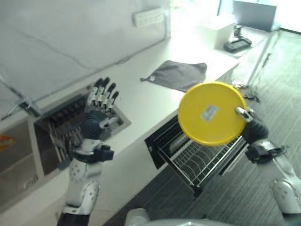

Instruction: Place the dishes in the dishwasher.

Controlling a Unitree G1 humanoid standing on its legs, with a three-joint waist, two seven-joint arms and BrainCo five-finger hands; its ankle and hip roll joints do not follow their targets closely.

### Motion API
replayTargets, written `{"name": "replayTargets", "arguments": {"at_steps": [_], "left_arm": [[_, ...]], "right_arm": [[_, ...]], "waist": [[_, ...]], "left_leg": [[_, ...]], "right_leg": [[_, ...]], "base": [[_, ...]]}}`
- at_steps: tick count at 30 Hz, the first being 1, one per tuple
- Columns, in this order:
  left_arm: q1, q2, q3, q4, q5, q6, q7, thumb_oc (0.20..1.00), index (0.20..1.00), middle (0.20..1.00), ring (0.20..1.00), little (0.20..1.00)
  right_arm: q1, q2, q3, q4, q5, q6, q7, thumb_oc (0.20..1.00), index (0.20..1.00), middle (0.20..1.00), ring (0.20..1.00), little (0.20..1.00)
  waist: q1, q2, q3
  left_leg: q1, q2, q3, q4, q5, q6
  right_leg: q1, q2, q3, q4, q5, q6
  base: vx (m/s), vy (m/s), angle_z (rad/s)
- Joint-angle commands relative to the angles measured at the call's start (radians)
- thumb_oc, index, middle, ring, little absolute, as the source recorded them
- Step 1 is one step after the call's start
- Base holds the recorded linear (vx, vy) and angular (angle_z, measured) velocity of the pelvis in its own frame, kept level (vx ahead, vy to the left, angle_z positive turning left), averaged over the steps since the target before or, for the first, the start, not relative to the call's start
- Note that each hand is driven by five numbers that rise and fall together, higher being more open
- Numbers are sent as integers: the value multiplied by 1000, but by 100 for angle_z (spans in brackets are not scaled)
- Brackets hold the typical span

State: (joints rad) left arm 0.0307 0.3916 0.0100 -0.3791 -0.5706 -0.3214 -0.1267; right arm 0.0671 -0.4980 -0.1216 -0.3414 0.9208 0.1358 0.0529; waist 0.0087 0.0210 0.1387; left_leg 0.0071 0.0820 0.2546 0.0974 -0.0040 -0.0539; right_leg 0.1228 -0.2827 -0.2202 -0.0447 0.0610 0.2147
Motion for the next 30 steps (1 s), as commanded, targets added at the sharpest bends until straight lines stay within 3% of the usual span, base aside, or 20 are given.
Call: {"name": "replayTargets", "arguments": {"at_steps": [1,2,5,7,8,10,11,15,16,19,20,22,23,25,26,27,28,30], "left_arm": [[15,121,84,-69,63,-47,6,1000,1000,1000,1000,1000],[12,125,80,-65,77,-51,8,1000,1000,1000,1000,1000],[-11,153,58,-62,212,-73,6,1000,1000,1000,1000,1000],[-29,163,39,-62,258,-61,-5,1000,1000,1000,1000,1000],[-46,203,35,-54,274,-56,-25,1000,1000,1000,1000,1000],[-50,229,51,-56,262,-59,-50,1000,1000,1000,1000,1000],[-74,253,44,-60,257,-58,-76,1000,1000,1000,1000,1000],[-73,262,50,-71,250,-43,-93,1000,1000,1000,1000,1000],[-55,254,49,-75,237,-27,-64,1000,1000,1000,1000,1000],[-19,201,37,-62,170,5,-15,1000,1000,1000,1000,1000],[-6,165,32,-40,155,19,-35,1000,1000,1000,1000,1000],[21,136,15,16,175,-2,-86,1000,1000,1000,1000,1000],[43,135,5,47,181,-15,-140,1000,1000,1000,1000,1000],[100,146,9,60,216,-32,-233,1000,1000,1000,1000,1000],[142,166,16,63,230,-41,-293,1000,1000,1000,1000,1000],[170,192,13,82,261,-41,-366,1000,1000,1000,1000,1000],[186,212,-1,90,287,-46,-380,1000,1000,1000,1000,1000],[205,249,-11,106,290,-30,-438,1000,1000,1000,1000,1000]], "right_arm": [[-109,66,3,-34,7,-73,25,200,200,200,200,200],[-100,71,0,-35,17,-71,32,200,200,200,200,200],[-22,79,-25,-61,39,-83,95,200,200,200,200,200],[7,69,-36,-80,47,-97,102,200,200,200,200,200],[4,57,-41,-84,61,-113,113,200,200,200,200,200],[-18,55,-40,-73,70,-119,124,200,200,200,200,200],[-47,71,-27,-63,59,-130,122,200,200,200,200,200],[-58,58,-18,-72,75,-119,129,200,200,200,200,200],[-72,35,-3,-77,80,-102,134,200,200,200,200,200],[-98,15,20,-61,39,-83,154,200,200,200,200,200],[-94,15,14,-57,14,-79,149,200,200,200,200,200],[-67,0,-21,-48,-5,-79,147,200,200,200,200,200],[-43,-18,-56,-47,0,-93,147,200,200,200,200,200],[-23,-34,-82,-45,-6,-116,156,200,200,200,200,200],[-11,-43,-94,-49,-8,-132,156,200,200,200,200,200],[-11,-46,-95,-36,-16,-150,172,200,200,200,200,200],[-19,-55,-87,-26,-21,-162,169,200,200,200,200,200],[-32,-83,-84,0,-32,-178,174,200,200,200,200,200]], "waist": [[34,-71,30],[33,-71,31],[8,-86,27],[2,-96,20],[21,-111,26],[42,-112,34],[49,-114,45],[53,-122,43],[57,-115,29],[58,-91,15],[61,-84,16],[46,-78,20],[36,-79,27],[40,-72,32],[32,-64,31],[36,-56,38],[43,-52,36],[42,-45,25]], "left_leg": [[83,3,-87,-46,-124,23],[95,2,-86,-60,-121,26],[113,-8,-142,-96,-118,47],[109,-17,-162,-89,-124,50],[105,-13,-164,-62,-145,39],[101,10,-163,-40,-157,28],[80,47,-177,0,-169,17],[62,129,-191,6,-148,-27],[71,173,-186,-50,-102,-54],[82,221,-162,-153,-13,-85],[63,226,-130,-148,16,-95],[18,209,-31,-102,33,-96],[-6,174,23,-36,3,-90],[-27,127,24,-41,-15,-73],[-5,144,61,-91,10,-75],[36,131,49,-159,28,-67],[42,125,9,-181,26,-64],[36,132,-5,-185,25,-61]], "right_leg": [[1,87,-51,-7,-56,-53],[-6,88,-55,12,-57,-51],[-20,104,26,65,-82,-55],[-18,86,40,51,-67,-51],[-18,11,-10,41,3,-31],[-13,-34,-39,35,33,-21],[-24,-54,-20,53,35,-15],[-5,-3,-18,21,-29,1],[-1,30,-25,-29,-37,3],[-9,83,-23,-43,-59,-35],[-6,92,-50,-43,-62,-51],[5,93,-107,-43,-68,-65],[19,85,-145,-43,-69,-64],[10,80,-169,-43,-64,-59],[6,83,-177,-43,-61,-60],[18,89,-172,-42,-66,-56],[19,93,-162,-42,-69,-54],[14,95,-156,-43,-65,-54]], "base": [[29,217,19],[14,222,-20],[9,97,-1],[-7,-109,46],[-66,-349,43],[-113,-497,20],[-115,-478,-2],[-98,-637,14],[-102,-629,29],[-99,-332,-2],[-141,-166,-4],[-155,-119,27],[-182,-93,104],[-165,-25,170],[-69,53,95],[-22,70,17],[-13,78,-4],[-6,76,8]]}}
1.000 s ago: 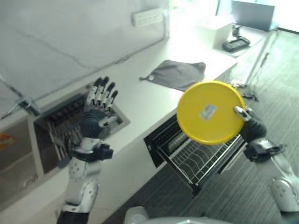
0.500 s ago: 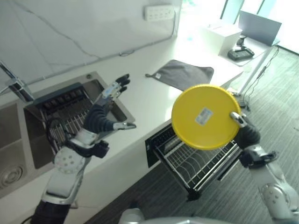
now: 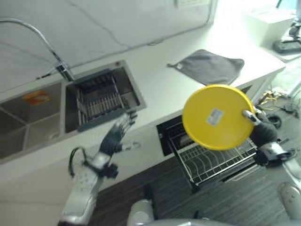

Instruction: Place the dishes in the dishwasher.

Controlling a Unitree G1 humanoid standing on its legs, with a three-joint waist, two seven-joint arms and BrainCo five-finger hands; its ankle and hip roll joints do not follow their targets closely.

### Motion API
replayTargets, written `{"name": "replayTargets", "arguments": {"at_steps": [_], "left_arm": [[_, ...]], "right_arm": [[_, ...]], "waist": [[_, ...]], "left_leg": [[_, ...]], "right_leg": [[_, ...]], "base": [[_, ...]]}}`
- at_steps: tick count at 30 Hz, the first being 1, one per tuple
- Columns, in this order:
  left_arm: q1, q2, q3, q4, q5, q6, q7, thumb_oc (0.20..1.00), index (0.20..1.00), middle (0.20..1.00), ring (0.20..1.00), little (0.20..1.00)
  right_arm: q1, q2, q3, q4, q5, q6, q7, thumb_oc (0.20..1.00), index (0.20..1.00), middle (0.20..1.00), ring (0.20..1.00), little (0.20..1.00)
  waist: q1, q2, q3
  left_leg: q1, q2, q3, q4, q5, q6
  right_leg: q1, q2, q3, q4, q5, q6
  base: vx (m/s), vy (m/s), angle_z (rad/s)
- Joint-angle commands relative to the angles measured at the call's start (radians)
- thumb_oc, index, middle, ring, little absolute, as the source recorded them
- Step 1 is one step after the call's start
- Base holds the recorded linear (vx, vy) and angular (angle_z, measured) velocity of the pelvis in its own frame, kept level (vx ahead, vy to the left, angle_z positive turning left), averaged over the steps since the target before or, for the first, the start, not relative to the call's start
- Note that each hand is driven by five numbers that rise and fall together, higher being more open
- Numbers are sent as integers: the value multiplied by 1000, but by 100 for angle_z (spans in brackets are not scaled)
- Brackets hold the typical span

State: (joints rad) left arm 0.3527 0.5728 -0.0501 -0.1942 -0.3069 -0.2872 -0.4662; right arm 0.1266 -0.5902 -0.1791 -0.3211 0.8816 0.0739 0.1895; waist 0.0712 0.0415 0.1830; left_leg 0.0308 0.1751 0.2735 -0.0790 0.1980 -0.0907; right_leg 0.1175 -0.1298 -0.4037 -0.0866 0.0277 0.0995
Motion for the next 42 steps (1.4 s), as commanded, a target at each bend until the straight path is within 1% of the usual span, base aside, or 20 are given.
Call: {"name": "replayTargets", "arguments": {"at_steps": [1,3,8,11,13,14,15,16,17,19,21,25,28,29,30,34,35,37,39,42], "left_arm": [[-120,79,45,-68,19,-57,-121,1000,1000,1000,1000,1000],[-133,120,18,-37,1,-52,-169,1000,1000,1000,1000,1000],[-126,168,-12,-4,-17,-27,-228,1000,1000,1000,1000,1000],[-138,183,-39,10,-48,32,-292,1000,1000,1000,1000,1000],[-147,193,-73,16,-58,102,-326,1000,1000,1000,1000,1000],[-151,196,-107,49,-80,192,-355,1000,1000,1000,1000,1000],[-150,186,-126,87,-93,247,-364,1000,1000,1000,1000,1000],[-139,166,-148,160,-100,324,-368,1000,1000,1000,1000,1000],[-123,149,-159,218,-95,340,-360,1000,1000,1000,1000,1000],[-95,108,-160,335,-70,335,-345,1000,1000,1000,1000,1000],[-74,51,-150,514,-53,290,-309,1000,1000,1000,1000,1000],[-68,-43,-90,782,-44,219,-251,1000,1000,1000,1000,1000],[-69,-125,8,954,-102,242,-227,1000,1000,1000,1000,1000],[-72,-146,40,1002,-98,242,-220,1000,1000,1000,1000,1000],[-70,-172,75,1076,-86,220,-208,1000,1000,1000,1000,1000],[-81,-208,145,1181,-114,225,-154,1000,1000,1000,1000,1000],[-87,-208,160,1193,-133,236,-139,1000,1000,1000,1000,1000],[-113,-210,191,1202,-212,286,-98,1000,1000,1000,1000,1000],[-136,-204,200,1204,-253,306,-89,1000,1000,1000,1000,1000],[-146,-206,195,1189,-275,314,-80,1000,1000,1000,1000,1000]], "right_arm": [[-95,2,-29,-11,2,-121,39,200,200,200,200,200],[-107,-13,-31,14,-35,-131,39,200,200,200,200,200],[-135,-50,-41,49,-79,-113,42,200,200,200,200,200],[-171,-67,-28,80,-111,-115,25,200,200,200,200,200],[-190,-89,-24,97,-126,-106,27,200,200,200,200,200],[-204,-107,-16,127,-175,-110,42,200,200,200,200,200],[-212,-122,-10,140,-211,-110,47,200,200,200,200,200],[-220,-152,-4,154,-248,-103,59,200,200,200,200,200],[-217,-173,-7,157,-286,-107,74,200,200,200,200,200],[-205,-194,-19,156,-343,-119,85,200,200,200,200,200],[-195,-210,-32,163,-423,-147,92,200,200,200,200,200],[-185,-233,-51,181,-550,-205,99,200,200,200,200,200],[-167,-240,-72,190,-650,-244,109,200,200,200,200,200],[-162,-244,-77,194,-677,-250,114,200,200,200,200,200],[-153,-253,-90,197,-706,-257,119,200,200,200,200,200],[-150,-253,-92,210,-769,-277,111,200,200,200,200,200],[-150,-254,-90,209,-780,-279,104,200,200,200,200,200],[-176,-261,-77,209,-851,-316,65,200,200,200,200,200],[-214,-275,-53,216,-917,-346,19,200,200,200,200,200],[-257,-307,-38,226,-935,-335,-15,200,200,200,200,200]], "waist": [[-23,-65,-23],[-22,-63,-32],[-21,-62,-37],[-19,-60,-41],[-25,-56,-43],[-31,-50,-45],[-34,-48,-50],[-38,-48,-55],[-42,-47,-58],[-44,-48,-61],[-46,-50,-62],[-45,-56,-62],[-41,-63,-65],[-39,-67,-66],[-37,-71,-66],[-28,-72,-53],[-25,-71,-41],[-19,-76,3],[-16,-78,37],[-12,-67,75]], "left_leg": [[13,40,-18,-8,-176,-25],[15,32,-21,-8,-182,-28],[32,20,-13,-8,-199,-19],[38,17,-16,-8,-210,-15],[46,16,-13,-8,-214,-13],[54,18,-13,-8,-219,-14],[51,19,-16,-8,-217,-14],[56,18,-18,-8,-221,-15],[57,18,-17,-8,-222,-15],[59,18,-16,-8,-224,-14],[59,15,-17,-8,-225,-14],[62,11,-18,-8,-229,-13],[62,9,-21,-8,-233,-12],[63,8,-21,-8,-234,-12],[66,7,-23,-8,-235,-11],[84,-6,-27,-8,-232,3],[87,-8,-30,8,-229,4],[8,-3,-59,174,-278,3],[-70,15,-73,286,-312,-3],[-157,38,-86,389,-357,-9]], "right_leg": [[22,-58,24,-1,-32,62],[23,-66,7,-1,-29,69],[27,-90,-17,5,-19,86],[27,-97,-26,6,-18,91],[27,-93,-16,6,-21,90],[29,-92,-9,8,-24,91],[26,-92,-7,7,-22,90],[26,-90,1,6,-26,89],[26,-89,8,6,-28,89],[25,-89,14,5,-29,89],[22,-89,21,6,-29,90],[21,-90,25,4,-28,92],[17,-90,25,2,-26,92],[18,-89,25,2,-27,92],[20,-86,24,9,-31,89],[11,-79,30,86,-71,77],[5,-76,35,123,-92,69],[-50,-76,47,234,-141,41],[-108,-83,52,295,-165,20],[-187,-95,67,375,-204,-1]], "base": [[-13,93,-6],[-17,89,17],[1,78,12],[-3,35,2],[29,50,1],[48,61,0],[80,69,-3],[75,54,-4],[84,51,-4],[53,30,-6],[26,13,-13],[17,-6,-10],[24,-34,-9],[53,-54,-7],[72,-66,-1],[65,-45,-1],[17,-59,-1],[-55,-115,-3],[-133,-102,-4],[-106,-14,-6]]}}
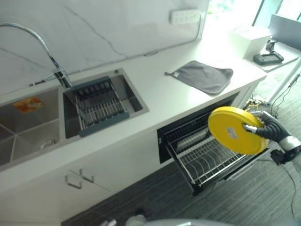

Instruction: Place the dishes in the dishwasher.

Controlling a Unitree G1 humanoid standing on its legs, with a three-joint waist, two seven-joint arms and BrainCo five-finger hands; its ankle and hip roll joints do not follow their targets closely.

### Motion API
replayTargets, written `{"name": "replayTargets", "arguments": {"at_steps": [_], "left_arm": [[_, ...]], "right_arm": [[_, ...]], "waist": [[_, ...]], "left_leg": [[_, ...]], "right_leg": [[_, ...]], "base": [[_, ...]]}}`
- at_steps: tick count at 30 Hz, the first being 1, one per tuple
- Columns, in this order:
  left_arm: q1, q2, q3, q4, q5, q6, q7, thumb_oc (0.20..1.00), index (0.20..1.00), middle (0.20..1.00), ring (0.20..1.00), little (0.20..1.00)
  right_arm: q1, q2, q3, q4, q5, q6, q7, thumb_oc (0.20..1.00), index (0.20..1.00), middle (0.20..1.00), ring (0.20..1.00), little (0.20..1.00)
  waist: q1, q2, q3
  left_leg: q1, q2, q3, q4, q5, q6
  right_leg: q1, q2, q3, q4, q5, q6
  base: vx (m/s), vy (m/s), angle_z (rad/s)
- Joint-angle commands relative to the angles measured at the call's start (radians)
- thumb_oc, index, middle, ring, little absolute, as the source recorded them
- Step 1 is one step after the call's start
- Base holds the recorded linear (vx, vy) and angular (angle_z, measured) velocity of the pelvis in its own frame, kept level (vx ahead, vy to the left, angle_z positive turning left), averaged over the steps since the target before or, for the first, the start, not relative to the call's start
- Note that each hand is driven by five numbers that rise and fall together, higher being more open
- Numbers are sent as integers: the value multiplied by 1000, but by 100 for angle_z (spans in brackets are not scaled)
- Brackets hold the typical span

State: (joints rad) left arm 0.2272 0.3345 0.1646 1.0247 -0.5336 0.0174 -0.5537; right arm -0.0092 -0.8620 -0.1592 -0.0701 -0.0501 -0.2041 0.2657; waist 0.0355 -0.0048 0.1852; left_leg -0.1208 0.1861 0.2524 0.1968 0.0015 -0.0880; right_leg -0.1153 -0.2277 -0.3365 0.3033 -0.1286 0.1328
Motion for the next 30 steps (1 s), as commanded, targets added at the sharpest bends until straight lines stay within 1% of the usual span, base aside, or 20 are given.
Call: {"name": "replayTargets", "arguments": {"at_steps": [1,3,5,6,7,10,12,14,17,20,21,24,26,28,30], "left_arm": [[-24,28,-28,-27,-64,9,11,1000,1000,1000,1000,1000],[-28,25,-35,-37,-78,17,18,1000,1000,1000,1000,1000],[-24,37,-38,-66,-89,22,13,1000,1000,1000,1000,1000],[-23,37,-39,-69,-88,23,13,1000,1000,1000,1000,1000],[-17,40,-47,-83,-98,21,11,1000,1000,1000,1000,1000],[-9,43,-52,-98,-111,20,9,1000,1000,1000,1000,1000],[-6,49,-59,-115,-122,26,10,1000,1000,1000,1000,1000],[0,60,-63,-134,-119,32,3,1000,1000,1000,1000,1000],[2,68,-69,-148,-129,41,5,1000,1000,1000,1000,1000],[6,79,-78,-165,-129,47,-1,1000,1000,1000,1000,1000],[7,81,-81,-166,-130,48,0,1000,1000,1000,1000,1000],[3,95,-92,-183,-133,63,-1,1000,1000,1000,1000,1000],[0,102,-104,-193,-140,68,-2,1000,1000,1000,1000,1000],[-1,109,-110,-199,-144,73,-3,1000,1000,1000,1000,1000],[0,113,-109,-203,-139,76,-3,1000,1000,1000,1000,1000]], "right_arm": [[-140,-46,-48,-5,-30,-76,-109,200,200,200,200,200],[-163,-60,-30,23,-71,-115,-142,200,200,200,200,200],[-207,-101,1,36,-154,-150,-188,200,200,200,200,200],[-209,-104,3,37,-162,-153,-190,200,200,200,200,200],[-237,-130,19,40,-176,-141,-196,200,200,200,200,200],[-278,-152,53,57,-232,-147,-214,200,200,200,200,200],[-303,-172,78,64,-263,-136,-234,200,200,200,200,200],[-335,-195,110,79,-327,-131,-255,200,200,200,200,200],[-359,-211,142,104,-349,-120,-273,200,200,200,200,200],[-405,-220,192,155,-402,-106,-328,200,200,200,200,200],[-415,-221,202,162,-410,-105,-334,200,200,200,200,200],[-497,-230,280,201,-501,-89,-367,200,200,200,200,200],[-576,-241,358,248,-536,-61,-371,200,200,200,200,200],[-639,-241,415,302,-544,-47,-380,200,200,200,200,200],[-673,-227,441,343,-545,-34,-396,200,200,200,200,200]], "waist": [[23,-16,90],[21,-10,113],[25,-4,142],[25,-4,142],[26,3,152],[28,10,160],[33,15,168],[39,20,178],[44,23,185],[56,29,192],[58,30,194],[71,38,196],[82,43,193],[94,47,192],[104,48,191]], "left_leg": [[-53,32,-76,158,-171,-14],[-106,40,-86,207,-182,-13],[-164,47,-101,264,-197,-6],[-167,48,-102,266,-198,-6],[-182,50,-106,283,-202,-4],[-202,53,-111,305,-208,-2],[-219,55,-115,316,-210,0],[-253,58,-120,344,-216,3],[-273,59,-125,356,-219,6],[-296,59,-133,370,-221,9],[-288,60,-137,382,-246,2],[-303,61,-140,393,-249,1],[-308,59,-142,391,-247,2],[-315,55,-146,391,-245,2],[-320,53,-147,392,-244,4]], "right_leg": [[-3,-8,9,26,-62,-44],[-61,-19,21,84,-79,-56],[-135,-37,32,160,-93,-63],[-138,-38,33,163,-94,-64],[-156,-44,38,183,-98,-66],[-181,-53,44,211,-103,-67],[-204,-63,45,234,-106,-66],[-248,-77,53,281,-114,-62],[-279,-87,60,310,-119,-60],[-313,-100,67,341,-123,-54],[-308,-102,73,356,-146,-44],[-329,-114,75,377,-149,-40],[-338,-121,76,384,-151,-38],[-348,-127,75,391,-151,-37],[-355,-131,74,397,-152,-36]], "base": [[-151,52,-11],[-152,35,-21],[-94,19,-15],[-40,48,-10],[-8,44,-7],[4,34,-3],[5,32,6],[5,20,6],[1,4,1],[20,-2,1],[60,-3,1],[19,2,6],[4,16,5],[0,8,4],[1,-13,3]]}}
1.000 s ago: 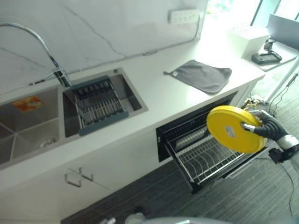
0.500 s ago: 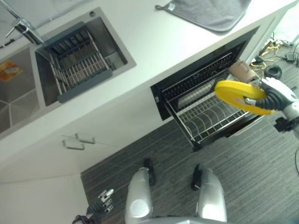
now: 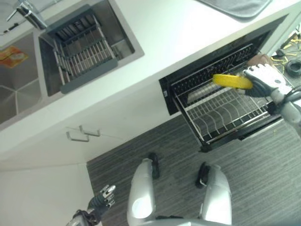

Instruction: Place the dishes in the dishwasher.

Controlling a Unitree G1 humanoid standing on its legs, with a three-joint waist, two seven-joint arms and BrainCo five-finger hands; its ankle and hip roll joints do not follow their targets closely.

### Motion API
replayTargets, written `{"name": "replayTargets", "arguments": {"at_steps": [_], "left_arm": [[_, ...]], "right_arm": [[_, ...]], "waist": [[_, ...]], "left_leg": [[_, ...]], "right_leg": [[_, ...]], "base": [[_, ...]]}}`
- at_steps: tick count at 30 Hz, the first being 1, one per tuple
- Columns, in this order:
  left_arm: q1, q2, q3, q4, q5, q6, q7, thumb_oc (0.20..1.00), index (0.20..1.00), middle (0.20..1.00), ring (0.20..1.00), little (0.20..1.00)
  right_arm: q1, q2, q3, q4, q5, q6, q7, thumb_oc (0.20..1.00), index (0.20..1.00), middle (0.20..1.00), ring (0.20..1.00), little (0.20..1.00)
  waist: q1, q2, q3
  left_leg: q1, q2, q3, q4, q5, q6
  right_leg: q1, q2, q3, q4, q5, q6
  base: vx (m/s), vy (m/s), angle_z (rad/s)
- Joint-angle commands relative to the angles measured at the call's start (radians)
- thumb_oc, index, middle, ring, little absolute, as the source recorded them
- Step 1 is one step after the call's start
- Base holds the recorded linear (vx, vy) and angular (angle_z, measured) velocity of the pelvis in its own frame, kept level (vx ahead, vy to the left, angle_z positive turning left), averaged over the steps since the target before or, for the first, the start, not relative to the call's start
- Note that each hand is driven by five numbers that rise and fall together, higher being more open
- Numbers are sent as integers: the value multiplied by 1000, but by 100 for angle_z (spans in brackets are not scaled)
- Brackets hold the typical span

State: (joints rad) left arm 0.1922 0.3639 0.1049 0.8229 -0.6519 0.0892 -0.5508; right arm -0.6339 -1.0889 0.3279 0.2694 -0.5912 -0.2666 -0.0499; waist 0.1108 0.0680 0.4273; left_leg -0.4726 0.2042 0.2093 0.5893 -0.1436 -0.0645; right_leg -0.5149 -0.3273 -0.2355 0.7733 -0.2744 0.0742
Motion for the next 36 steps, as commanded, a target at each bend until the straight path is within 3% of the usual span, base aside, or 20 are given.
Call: {"name": "replayTargets", "arguments": {"at_steps": [1,7,10,12,15,22,30,36], "left_arm": [[29,90,-50,-2,-18,11,-7,1000,1000,1000,1000,1000],[15,109,-67,-22,-24,43,-4,1000,1000,1000,1000,1000],[9,122,-82,-29,-51,42,-11,1000,1000,1000,1000,1000],[5,127,-85,-30,-58,37,-13,1000,1000,1000,1000,1000],[0,139,-87,-57,-80,37,-2,1000,1000,1000,1000,1000],[4,158,-84,-98,-106,36,7,1000,1000,1000,1000,1000],[9,175,-103,-179,-141,61,4,1000,1000,1000,1000,1000],[3,190,-103,-185,-186,53,5,1000,1000,1000,1000,1000]], "right_arm": [[-86,7,-17,43,2,43,-95,200,200,200,200,200],[-218,23,92,158,0,28,-128,200,200,200,200,200],[-332,32,177,240,-5,51,-151,200,200,200,200,200],[-377,38,212,267,-7,15,-164,200,200,200,200,200],[-432,33,267,282,10,21,-175,200,200,200,200,200],[-480,54,317,365,32,57,-186,200,200,200,200,200],[-401,97,327,394,-12,104,-177,200,200,200,200,200],[-458,90,397,510,-67,97,-202,200,200,200,200,200]], "waist": [[37,-24,-50],[59,-15,-49],[76,-9,-39],[85,-10,-31],[97,-8,-19],[110,11,3],[105,31,23],[116,46,39]], "left_leg": [[20,33,-109,5,-99,-19],[-11,25,-121,35,-109,-12],[-54,16,-129,68,-118,-6],[-77,14,-136,83,-122,-4],[-124,6,-152,110,-128,2],[-188,-11,-161,147,-139,15],[-204,-19,-152,183,-166,35],[-233,-30,-152,200,-170,42]], "right_leg": [[34,-37,-30,-63,-6,23],[-3,-50,-26,-24,-15,22],[-54,-60,-11,16,-22,20],[-74,-60,-10,29,-25,18],[-121,-62,-2,60,-31,13],[-186,-57,18,99,-42,4],[-201,-58,28,114,-52,-5],[-229,-59,34,129,-53,-12]], "base": [[-2,-28,18],[-2,3,6],[-34,42,3],[-59,-15,3],[-62,-24,6],[-53,12,4],[-3,22,0],[-34,24,2]]}}
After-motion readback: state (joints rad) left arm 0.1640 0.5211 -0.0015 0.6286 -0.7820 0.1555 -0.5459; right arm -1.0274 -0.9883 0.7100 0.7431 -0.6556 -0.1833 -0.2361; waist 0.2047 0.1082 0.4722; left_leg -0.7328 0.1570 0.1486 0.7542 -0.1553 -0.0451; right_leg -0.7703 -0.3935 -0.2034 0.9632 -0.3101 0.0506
